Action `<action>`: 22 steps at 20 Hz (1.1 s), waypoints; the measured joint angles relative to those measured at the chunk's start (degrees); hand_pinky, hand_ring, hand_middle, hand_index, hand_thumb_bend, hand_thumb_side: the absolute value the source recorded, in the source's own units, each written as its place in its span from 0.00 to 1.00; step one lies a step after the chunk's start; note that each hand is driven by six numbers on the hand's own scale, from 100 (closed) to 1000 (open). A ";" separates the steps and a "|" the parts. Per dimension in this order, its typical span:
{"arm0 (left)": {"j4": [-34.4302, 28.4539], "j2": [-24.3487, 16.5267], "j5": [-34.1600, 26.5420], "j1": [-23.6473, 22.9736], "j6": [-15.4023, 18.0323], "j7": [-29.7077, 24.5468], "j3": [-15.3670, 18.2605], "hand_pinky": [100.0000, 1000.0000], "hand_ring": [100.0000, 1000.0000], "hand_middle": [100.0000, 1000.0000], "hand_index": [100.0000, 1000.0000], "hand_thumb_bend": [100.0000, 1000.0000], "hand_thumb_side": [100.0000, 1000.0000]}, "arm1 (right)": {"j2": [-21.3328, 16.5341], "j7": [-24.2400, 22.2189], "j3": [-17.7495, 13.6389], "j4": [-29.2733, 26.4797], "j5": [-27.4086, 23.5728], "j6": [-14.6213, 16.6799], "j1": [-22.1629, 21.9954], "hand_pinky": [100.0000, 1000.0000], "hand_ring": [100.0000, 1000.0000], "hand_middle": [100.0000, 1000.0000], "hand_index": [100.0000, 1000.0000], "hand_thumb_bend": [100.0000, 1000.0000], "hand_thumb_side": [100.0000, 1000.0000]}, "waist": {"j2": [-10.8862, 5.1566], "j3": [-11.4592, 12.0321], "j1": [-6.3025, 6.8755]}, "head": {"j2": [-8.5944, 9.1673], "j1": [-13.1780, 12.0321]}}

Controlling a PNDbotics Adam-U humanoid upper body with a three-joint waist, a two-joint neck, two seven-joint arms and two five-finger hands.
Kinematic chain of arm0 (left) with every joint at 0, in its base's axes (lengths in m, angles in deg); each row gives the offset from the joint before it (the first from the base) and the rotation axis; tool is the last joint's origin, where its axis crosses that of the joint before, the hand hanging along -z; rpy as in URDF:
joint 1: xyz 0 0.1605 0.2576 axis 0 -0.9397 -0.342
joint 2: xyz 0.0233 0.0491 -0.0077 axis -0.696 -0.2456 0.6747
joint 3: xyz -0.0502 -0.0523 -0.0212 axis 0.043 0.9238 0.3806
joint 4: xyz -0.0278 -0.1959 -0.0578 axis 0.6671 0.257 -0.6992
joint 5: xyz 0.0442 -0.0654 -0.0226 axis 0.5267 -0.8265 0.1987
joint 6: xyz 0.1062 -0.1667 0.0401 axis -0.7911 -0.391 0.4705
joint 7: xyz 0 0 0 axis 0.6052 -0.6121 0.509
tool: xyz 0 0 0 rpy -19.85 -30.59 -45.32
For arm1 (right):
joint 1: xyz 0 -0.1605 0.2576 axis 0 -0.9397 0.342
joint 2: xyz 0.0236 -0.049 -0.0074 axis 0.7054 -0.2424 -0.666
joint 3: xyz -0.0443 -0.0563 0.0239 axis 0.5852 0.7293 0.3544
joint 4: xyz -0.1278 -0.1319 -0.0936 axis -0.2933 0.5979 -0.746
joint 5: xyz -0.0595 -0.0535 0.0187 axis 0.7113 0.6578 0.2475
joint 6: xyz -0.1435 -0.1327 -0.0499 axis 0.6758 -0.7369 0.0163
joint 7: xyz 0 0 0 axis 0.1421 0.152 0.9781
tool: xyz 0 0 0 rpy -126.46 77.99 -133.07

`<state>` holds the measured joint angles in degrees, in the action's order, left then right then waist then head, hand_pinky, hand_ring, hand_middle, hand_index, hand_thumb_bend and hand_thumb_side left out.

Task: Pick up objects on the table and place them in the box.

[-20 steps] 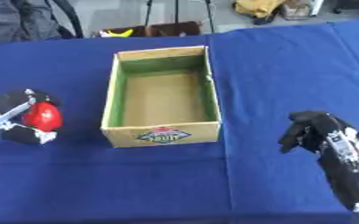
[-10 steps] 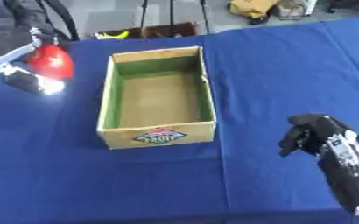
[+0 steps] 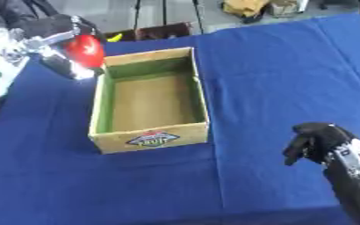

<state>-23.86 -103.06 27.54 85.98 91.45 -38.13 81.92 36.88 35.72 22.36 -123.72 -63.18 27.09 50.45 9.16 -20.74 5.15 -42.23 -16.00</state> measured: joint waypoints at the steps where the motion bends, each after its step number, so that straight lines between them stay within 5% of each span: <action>1: 1.20 0.87 0.52 0.53 0.77 0.26 -0.22 0.10 0.40 0.57 0.78 0.00 0.10 | 0.00 -0.08 0.15 0.00 0.00 -0.05 0.19 0.43 0.50 0.46 0.68 0.00 0.77 | 0.14 -0.40 0.14 | 0.03 -0.18; 10: 6.92 6.36 5.39 1.85 5.51 2.66 -1.92 0.11 0.41 0.57 0.78 0.00 0.08 | -0.01 -0.79 0.52 0.00 -0.18 0.13 1.25 0.43 0.49 0.44 0.68 0.00 0.79 | 1.08 -2.51 0.72 | 0.71 -1.02; 12: 7.87 7.28 6.68 1.85 6.17 3.69 -2.09 0.11 0.41 0.57 0.78 0.08 0.07 | -0.01 -0.83 0.52 0.00 -0.18 0.08 1.26 0.43 0.50 0.45 0.68 0.00 0.81 | 1.30 -2.78 0.73 | 0.99 -1.03; 17: 9.42 8.37 8.72 1.87 7.90 6.63 -2.13 0.14 0.43 0.58 0.78 0.34 0.43 | 0.02 -0.83 0.53 0.00 0.11 0.03 1.20 0.42 0.49 0.42 0.68 0.00 0.83 | 1.75 -3.25 0.73 | 1.27 -1.05; 18: 9.59 8.46 8.96 1.88 8.33 7.01 -2.13 0.15 0.44 0.58 0.78 0.44 0.59 | 0.02 -0.82 0.53 0.00 0.18 0.02 1.19 0.42 0.49 0.42 0.68 0.00 0.84 | 1.78 -3.27 0.74 | 1.30 -1.05; 22: 9.96 8.80 9.22 1.88 9.96 8.11 -2.15 0.19 0.46 0.59 0.78 0.77 0.95 | 0.06 -0.70 0.61 0.00 0.62 -0.15 1.12 0.43 0.49 0.43 0.68 0.00 0.85 | 1.81 -3.53 0.78 | 1.44 -1.05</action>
<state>-13.90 -94.26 36.77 87.86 101.41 -30.02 79.77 36.94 35.02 22.97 -123.72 -62.55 26.94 51.57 10.97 -24.27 5.93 -40.78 -17.06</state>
